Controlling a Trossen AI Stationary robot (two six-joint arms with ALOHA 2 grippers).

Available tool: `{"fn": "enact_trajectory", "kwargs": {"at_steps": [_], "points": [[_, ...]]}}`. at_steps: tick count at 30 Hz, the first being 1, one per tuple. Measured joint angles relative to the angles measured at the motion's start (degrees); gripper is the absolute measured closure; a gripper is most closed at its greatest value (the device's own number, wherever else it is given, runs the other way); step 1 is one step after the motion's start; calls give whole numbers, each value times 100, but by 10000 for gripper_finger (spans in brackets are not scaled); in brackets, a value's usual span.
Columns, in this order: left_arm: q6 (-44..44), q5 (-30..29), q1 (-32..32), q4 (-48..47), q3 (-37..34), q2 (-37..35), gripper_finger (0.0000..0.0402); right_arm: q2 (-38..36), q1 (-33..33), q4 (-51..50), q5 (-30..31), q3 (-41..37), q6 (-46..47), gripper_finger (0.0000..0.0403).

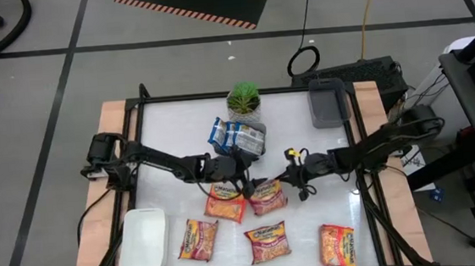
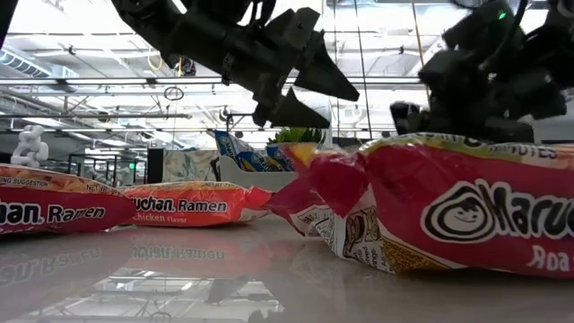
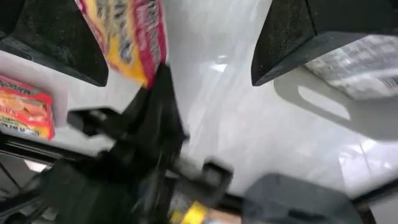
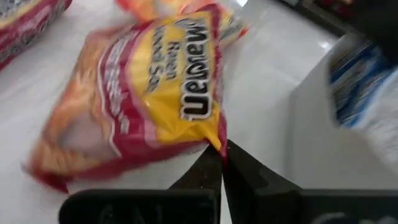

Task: Sort Maruchan noodles
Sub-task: Put the right red noodle pack into the black bin

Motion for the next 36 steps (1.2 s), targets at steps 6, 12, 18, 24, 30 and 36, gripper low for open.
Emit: {"fn": "enact_trajectory", "kwargs": {"at_steps": [6,12,18,24,30,36], "points": [[10,91,43,-215,0,0,3,-791,194,-320,648,2,-217,402],[91,91,29,-315,0,0,3,-1411,409,-1242,1345,9,-218,403],[-151,91,32,-316,0,0,3,-1755,516,-1513,1751,12,-137,403],[-102,91,32,-355,0,0,3,-1909,516,-1488,1752,17,-55,403],[-45,91,27,-354,0,0,3,-1911,516,-1487,1753,20,-50,403],[164,89,-92,-273,0,13,3,-1911,516,-1484,1753,20,-59,403]]}}
